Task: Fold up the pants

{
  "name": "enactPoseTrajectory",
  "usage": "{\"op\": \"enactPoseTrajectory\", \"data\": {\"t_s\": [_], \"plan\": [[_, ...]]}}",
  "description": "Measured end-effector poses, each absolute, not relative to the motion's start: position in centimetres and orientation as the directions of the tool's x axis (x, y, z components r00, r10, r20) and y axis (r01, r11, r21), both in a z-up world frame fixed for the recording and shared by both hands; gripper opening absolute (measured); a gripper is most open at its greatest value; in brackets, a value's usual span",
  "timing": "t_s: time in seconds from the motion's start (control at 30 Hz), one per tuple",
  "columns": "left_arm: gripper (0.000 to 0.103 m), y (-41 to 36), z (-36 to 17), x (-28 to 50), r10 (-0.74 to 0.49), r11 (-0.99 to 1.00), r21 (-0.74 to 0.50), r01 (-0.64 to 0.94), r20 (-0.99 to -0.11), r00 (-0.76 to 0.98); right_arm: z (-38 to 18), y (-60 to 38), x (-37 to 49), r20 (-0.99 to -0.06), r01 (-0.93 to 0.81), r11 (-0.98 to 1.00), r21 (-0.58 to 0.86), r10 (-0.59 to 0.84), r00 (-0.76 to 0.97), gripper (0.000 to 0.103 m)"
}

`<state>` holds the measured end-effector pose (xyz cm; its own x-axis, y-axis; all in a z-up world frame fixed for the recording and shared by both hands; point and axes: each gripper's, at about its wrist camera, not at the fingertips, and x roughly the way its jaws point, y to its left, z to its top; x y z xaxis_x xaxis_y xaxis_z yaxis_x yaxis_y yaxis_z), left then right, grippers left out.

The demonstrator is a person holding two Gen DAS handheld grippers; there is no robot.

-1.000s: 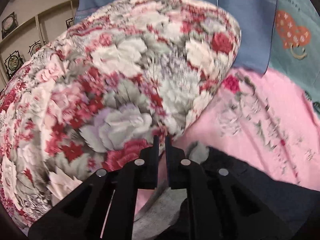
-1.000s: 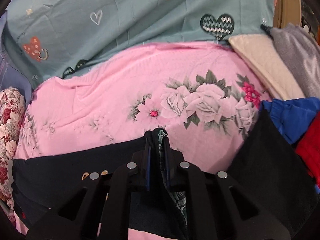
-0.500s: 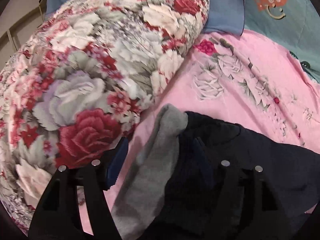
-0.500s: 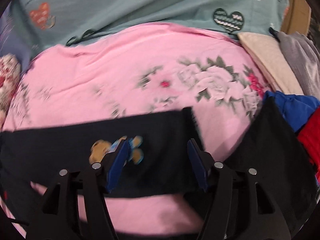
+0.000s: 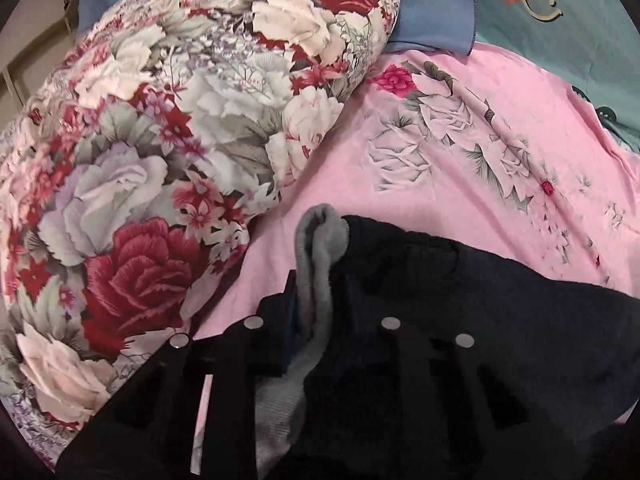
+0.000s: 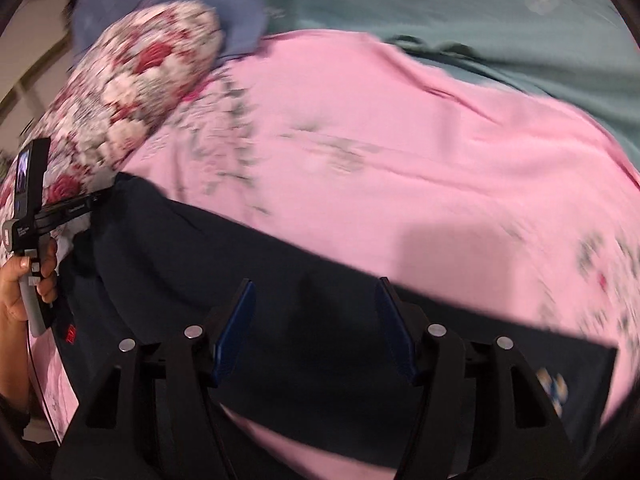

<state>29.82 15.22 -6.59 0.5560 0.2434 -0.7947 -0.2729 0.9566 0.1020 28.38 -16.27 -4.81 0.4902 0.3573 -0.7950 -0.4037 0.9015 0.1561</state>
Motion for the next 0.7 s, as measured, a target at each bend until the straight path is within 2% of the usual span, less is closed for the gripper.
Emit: {"op": "enactPoseTrajectory", "data": {"t_s": [0.13, 0.23, 0.3, 0.33, 0.37, 0.43, 0.53, 0.6, 0.7], "plan": [[0.026, 16.0, -6.8, 30.1, 0.203, 0.956, 0.044, -0.291, -0.815, 0.542, -6.2, -10.0, 30.8, -0.836, -0.536, 0.836, 0.119, 0.375, 0.400, 0.061], [0.026, 16.7, -6.8, 29.2, 0.177, 0.956, 0.011, -0.292, -0.817, 0.549, -7.6, -7.5, 31.4, -0.865, -0.576, 0.816, 0.053, 0.325, 0.381, 0.060], [0.026, 16.6, -6.9, 29.1, 0.171, 0.958, 0.007, -0.287, -0.816, 0.553, -7.9, -7.1, 31.6, -0.865, -0.584, 0.811, 0.047, 0.325, 0.381, 0.049], [0.026, 16.5, -6.9, 29.2, 0.170, 0.959, 0.006, -0.285, -0.814, 0.555, -7.8, -7.1, 31.9, -0.866, -0.584, 0.809, 0.074, 0.342, 0.365, 0.036], [0.027, 16.4, -6.9, 29.1, 0.169, 0.959, 0.004, -0.283, -0.811, 0.560, -7.7, -7.2, 32.1, -0.869, -0.584, 0.806, 0.098, 0.356, 0.345, 0.016], [0.028, 16.6, -6.8, 28.8, 0.168, 0.958, -0.001, -0.287, -0.809, 0.564, -7.1, -7.3, 32.2, -0.862, -0.591, 0.799, 0.107, 0.371, 0.346, 0.007], [0.029, 16.8, -6.7, 28.7, 0.154, 0.956, -0.023, -0.294, -0.811, 0.564, -4.7, -7.8, 32.4, -0.813, -0.552, 0.830, 0.077, 0.372, 0.447, 0.005], [0.031, 16.2, -5.9, 28.6, 0.197, 0.952, 0.011, -0.307, -0.788, 0.583, -3.0, -8.2, 32.9, -0.774, -0.535, 0.842, 0.069, 0.384, 0.504, 0.005], [0.036, 15.3, -6.0, 29.5, 0.246, 0.944, 0.061, -0.324, -0.783, 0.571, -4.3, -7.9, 35.2, -0.803, -0.494, 0.867, 0.062, 0.338, 0.492, 0.005]]}}
